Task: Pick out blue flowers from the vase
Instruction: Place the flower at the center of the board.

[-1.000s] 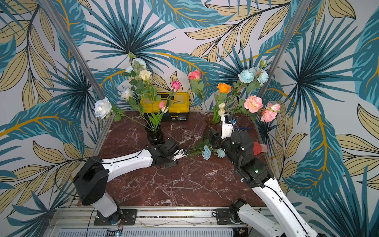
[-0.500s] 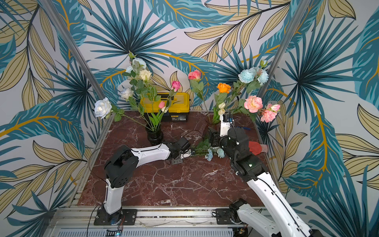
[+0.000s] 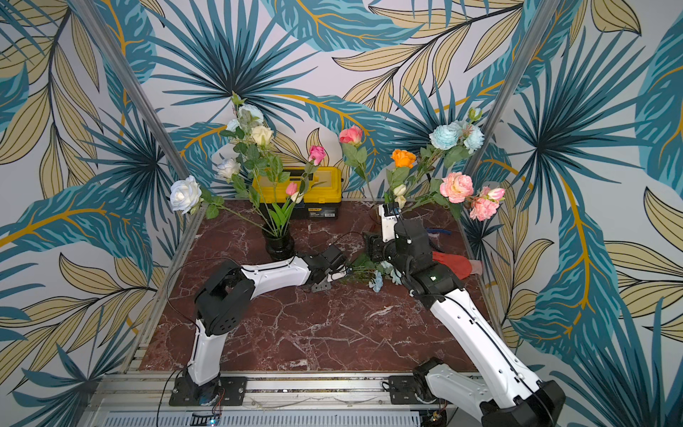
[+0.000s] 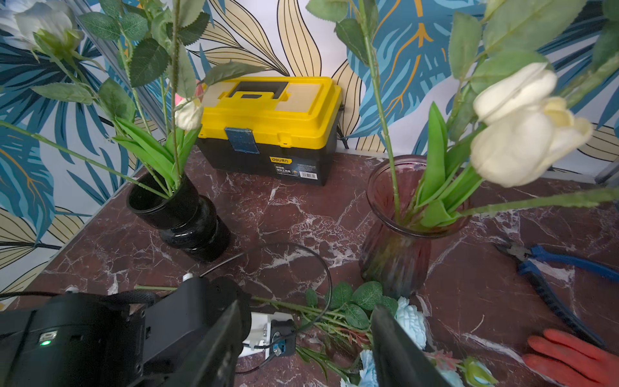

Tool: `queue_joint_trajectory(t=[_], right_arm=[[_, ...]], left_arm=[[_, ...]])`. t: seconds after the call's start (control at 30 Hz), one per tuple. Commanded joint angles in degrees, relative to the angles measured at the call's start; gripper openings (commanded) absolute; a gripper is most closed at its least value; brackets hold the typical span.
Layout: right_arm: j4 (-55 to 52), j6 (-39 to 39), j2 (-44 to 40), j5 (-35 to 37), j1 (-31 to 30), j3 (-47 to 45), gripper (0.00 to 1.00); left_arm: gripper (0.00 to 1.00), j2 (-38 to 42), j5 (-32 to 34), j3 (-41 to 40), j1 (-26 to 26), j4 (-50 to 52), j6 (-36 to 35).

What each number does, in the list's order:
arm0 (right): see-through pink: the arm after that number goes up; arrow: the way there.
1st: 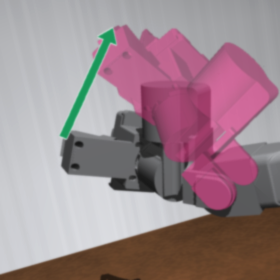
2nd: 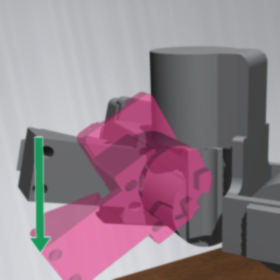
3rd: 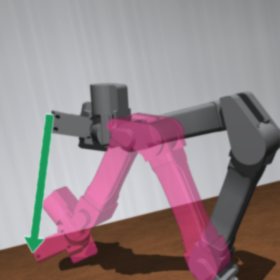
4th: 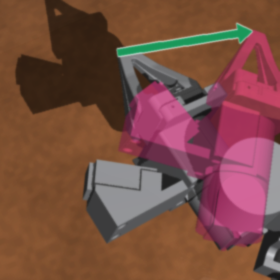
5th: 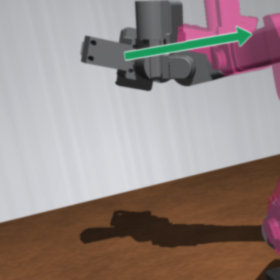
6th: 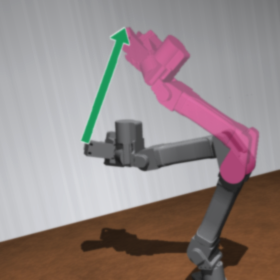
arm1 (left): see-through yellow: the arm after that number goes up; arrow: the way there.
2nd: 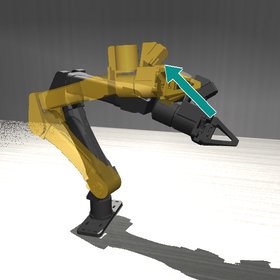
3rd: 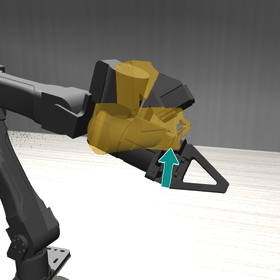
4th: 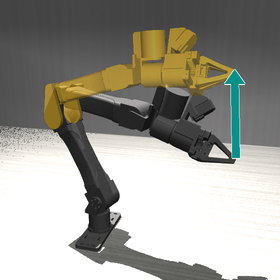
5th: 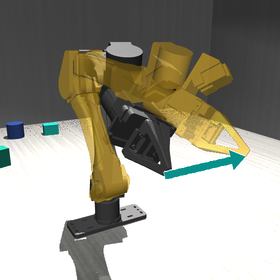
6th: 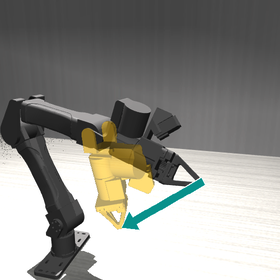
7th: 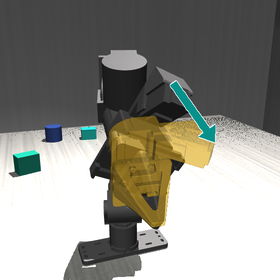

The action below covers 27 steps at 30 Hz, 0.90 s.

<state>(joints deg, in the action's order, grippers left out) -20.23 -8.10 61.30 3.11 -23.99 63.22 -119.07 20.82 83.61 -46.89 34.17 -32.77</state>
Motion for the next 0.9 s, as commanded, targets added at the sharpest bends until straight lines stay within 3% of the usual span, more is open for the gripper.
queue_joint_trajectory(t=[0.0, 0.2, 0.43, 0.63, 0.87], right_arm=[[-1.5, 1.9, 0.5, -2.2, 0.2, 1.7, 0.62], [-3.9, 3.8, 0.9, -2.6, 0.2, 3.7, 0.62], [-5.7, 5.6, 2.0, -5.3, -0.6, 5.8, 0.62], [-7.4, 9.2, 3.8, -4.3, -4.7, 8.5, 0.62], [-7.2, 12.6, 9.7, -2.4, -11.0, 12.8, 0.62]], left_arm=[[0.51, -0.6, -2.1, -0.4, 0.1, 1.9, 1.3], [0.62, 2.4, -3.2, -2.1, 0.2, 1.9, 3.1], [0.65, 6.8, -5.0, -4.0, 0.4, 2.5, 4.9], [0.65, 13.2, -11.6, -6.7, 2.5, 2.4, 9.8], [0.66, 29.4, -24.0, -15.6, 7.0, -3.6, 18.5]])
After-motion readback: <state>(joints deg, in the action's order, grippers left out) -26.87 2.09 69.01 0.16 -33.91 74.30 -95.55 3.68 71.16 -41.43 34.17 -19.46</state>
